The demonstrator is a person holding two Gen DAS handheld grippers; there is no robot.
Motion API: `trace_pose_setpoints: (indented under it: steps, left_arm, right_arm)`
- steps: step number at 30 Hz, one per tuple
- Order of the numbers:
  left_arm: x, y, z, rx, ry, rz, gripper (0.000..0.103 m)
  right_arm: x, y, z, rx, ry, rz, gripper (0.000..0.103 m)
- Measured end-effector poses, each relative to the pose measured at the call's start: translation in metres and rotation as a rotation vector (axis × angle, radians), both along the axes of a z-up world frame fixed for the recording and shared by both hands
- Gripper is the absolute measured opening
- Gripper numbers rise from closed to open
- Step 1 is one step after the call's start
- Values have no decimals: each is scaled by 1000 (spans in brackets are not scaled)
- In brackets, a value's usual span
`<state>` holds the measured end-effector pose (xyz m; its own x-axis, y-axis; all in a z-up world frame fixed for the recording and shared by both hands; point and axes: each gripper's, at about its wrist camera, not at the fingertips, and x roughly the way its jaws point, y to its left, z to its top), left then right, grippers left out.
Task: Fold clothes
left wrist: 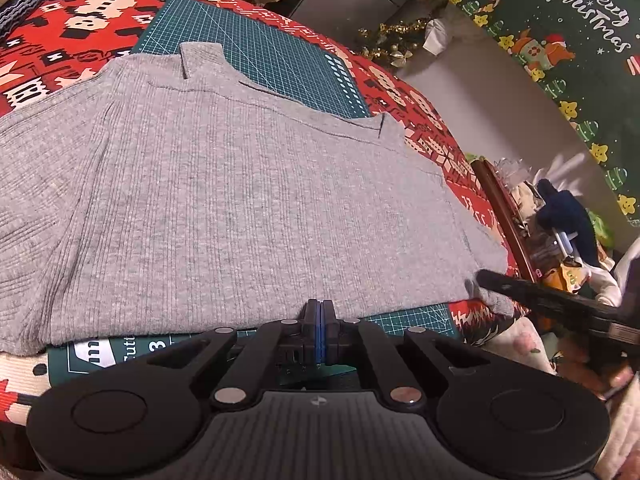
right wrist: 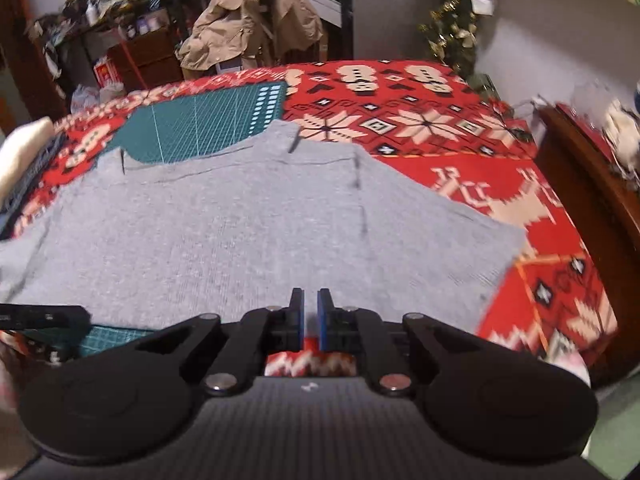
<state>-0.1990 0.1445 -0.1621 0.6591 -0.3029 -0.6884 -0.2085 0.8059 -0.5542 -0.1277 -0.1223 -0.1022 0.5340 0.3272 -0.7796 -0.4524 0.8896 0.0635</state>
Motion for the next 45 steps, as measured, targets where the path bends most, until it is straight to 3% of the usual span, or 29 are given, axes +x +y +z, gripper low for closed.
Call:
trace_pose_setpoints:
  steps: [8,11,18,24,28,34,45]
  left_arm:
    - [0,1,0,-3,0,-1,3]
    - [0,1,0,-6,0,-1,3]
    - [-1,-1,1,5,-2,-2,3]
    - [-1,-2,1,12,-4,-4,3]
    - [0,-2,2,16,-1,-4,3]
    - [-8,7,11,36,-31,66,2]
    - [-22,18,10,55,54,114,2]
  right_arm:
    - [3,-17,-14,-3,102,-52,6]
    - [-5,-15,-4,8,81,-33,6]
    - [-24,47,8,91,48,131,6]
    - [-52,105,-15,16,6,238,6]
    - [-67,107,-23,-14,-35,260,7]
    - [-65,99,-21,14,-1,254,6]
    - [-58,93,-23,52,27,245,7]
